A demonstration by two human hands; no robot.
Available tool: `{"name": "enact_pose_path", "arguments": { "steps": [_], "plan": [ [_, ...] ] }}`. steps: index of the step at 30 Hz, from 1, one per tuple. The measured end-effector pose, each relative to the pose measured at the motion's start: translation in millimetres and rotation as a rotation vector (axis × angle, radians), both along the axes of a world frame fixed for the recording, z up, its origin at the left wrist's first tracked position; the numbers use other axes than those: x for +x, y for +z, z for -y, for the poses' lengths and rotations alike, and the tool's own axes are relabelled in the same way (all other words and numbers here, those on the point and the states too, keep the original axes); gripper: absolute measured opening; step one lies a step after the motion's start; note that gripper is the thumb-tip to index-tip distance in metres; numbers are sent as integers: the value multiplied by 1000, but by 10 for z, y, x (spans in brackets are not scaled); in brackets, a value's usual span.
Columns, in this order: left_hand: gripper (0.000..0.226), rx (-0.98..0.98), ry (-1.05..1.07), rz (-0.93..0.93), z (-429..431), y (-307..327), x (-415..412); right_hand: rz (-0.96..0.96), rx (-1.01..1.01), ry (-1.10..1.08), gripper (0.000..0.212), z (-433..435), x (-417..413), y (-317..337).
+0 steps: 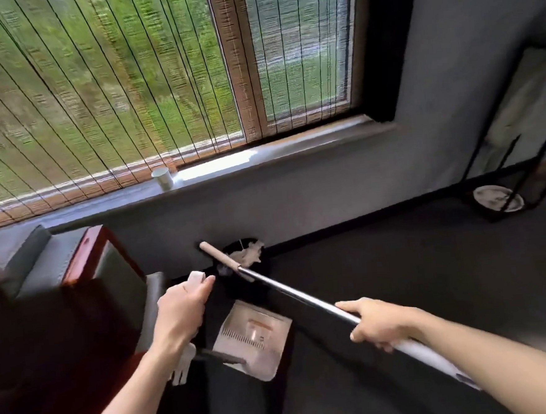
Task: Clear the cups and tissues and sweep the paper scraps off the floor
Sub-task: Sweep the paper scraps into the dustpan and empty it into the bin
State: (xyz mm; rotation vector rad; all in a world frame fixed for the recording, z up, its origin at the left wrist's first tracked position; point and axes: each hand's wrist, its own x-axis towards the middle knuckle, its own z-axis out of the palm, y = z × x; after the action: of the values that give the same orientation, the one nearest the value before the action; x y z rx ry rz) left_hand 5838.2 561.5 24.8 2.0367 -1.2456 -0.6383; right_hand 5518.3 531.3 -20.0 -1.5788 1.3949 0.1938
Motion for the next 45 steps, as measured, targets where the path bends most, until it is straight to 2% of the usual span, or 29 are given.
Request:
{"name": "enact_pose_path", "arguments": {
  "steps": [3,8,12,16,22,24,29,32,37,39,41,42,45],
  "plan": [
    [37,-44,-106,205,-18,247,1,47,-64,-75,77,-294,26,33],
    [41,-174,-119,291,-49,558,28,65,-152,-169,79,-617,-146,-7],
    [15,-273,-239,388,-151,631,6,123,-162,-261,79,-754,-278,-41],
    [13,-254,-245,465,-149,695,-36,175,-188,-321,78,-752,-385,-8],
    [14,-239,-408,657,-6,766,-257,212,-205,-377,78,-823,-611,111],
    [14,-221,-463,745,26,693,-320,241,-201,-408,78,-871,-651,117],
    [36,-196,-674,1023,-7,366,-496,323,-183,-480,78,-1032,-656,92],
    [65,-129,-855,1187,53,115,-507,366,-169,-535,77,-1040,-588,83],
    [47,133,-1035,1302,251,-382,-618,416,-141,-601,76,-989,-389,-23],
    [41,88,-1003,1323,407,-594,-620,417,-142,-609,77,-941,-332,-85],
    [44,66,-1133,1319,489,-690,-633,404,-143,-619,76,-899,-310,-128],
    [46,126,-1209,1317,498,-690,-624,406,-135,-630,76,-882,-291,-150],
    [46,44,-1221,1409,561,-705,-548,430,-110,-648,75,-881,-235,-180]
  ]
}}
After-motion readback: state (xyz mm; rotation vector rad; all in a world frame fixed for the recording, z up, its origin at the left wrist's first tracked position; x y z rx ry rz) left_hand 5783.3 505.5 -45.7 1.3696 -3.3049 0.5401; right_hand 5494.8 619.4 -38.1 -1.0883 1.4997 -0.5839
